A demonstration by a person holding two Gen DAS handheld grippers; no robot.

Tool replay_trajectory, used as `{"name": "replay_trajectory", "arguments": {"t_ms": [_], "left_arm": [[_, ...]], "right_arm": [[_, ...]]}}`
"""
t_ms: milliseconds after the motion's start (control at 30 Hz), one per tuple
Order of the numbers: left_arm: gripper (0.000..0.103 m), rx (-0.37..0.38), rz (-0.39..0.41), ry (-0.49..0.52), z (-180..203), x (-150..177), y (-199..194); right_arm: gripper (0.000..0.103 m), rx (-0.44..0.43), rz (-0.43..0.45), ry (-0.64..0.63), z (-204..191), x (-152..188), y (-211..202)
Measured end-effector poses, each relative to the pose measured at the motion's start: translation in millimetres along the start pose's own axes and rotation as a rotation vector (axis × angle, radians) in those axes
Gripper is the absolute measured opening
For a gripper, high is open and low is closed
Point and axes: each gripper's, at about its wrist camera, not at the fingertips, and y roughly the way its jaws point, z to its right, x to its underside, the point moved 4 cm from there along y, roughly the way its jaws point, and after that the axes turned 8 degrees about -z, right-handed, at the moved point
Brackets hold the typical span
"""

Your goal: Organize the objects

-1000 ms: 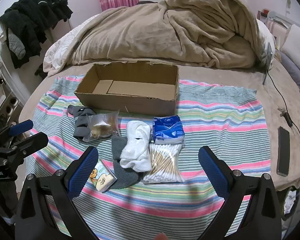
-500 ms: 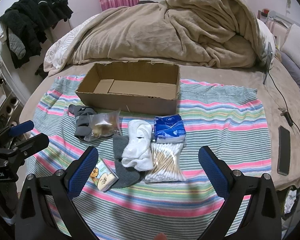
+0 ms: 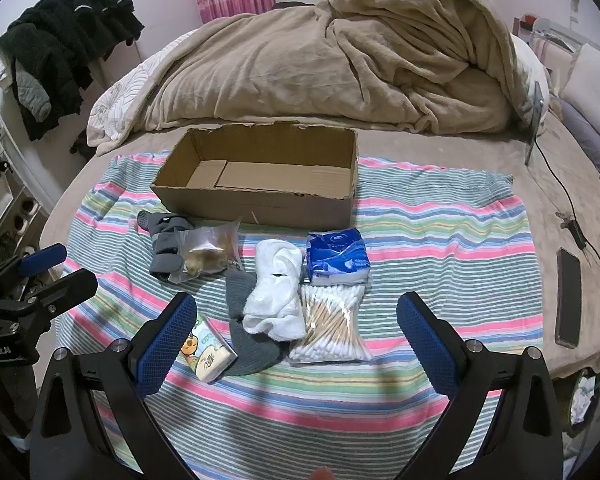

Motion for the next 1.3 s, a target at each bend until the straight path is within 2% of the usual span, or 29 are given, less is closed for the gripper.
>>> {"name": "replay_trajectory", "arguments": {"t_ms": [833,1300], "left_arm": [[0.102,0.002,0.003,-0.007,-5.5,-3.1,-0.5],[0.102,-0.017,-0.022,-0.015,-14.9,-8.8,19.3]], "right_arm": [[0.102,0.004,-0.005,-0.005,-1.8,-4.1,0.4],[0.102,0.003,-0.015,-0.001,1.6,-10.0,12.2]]}}
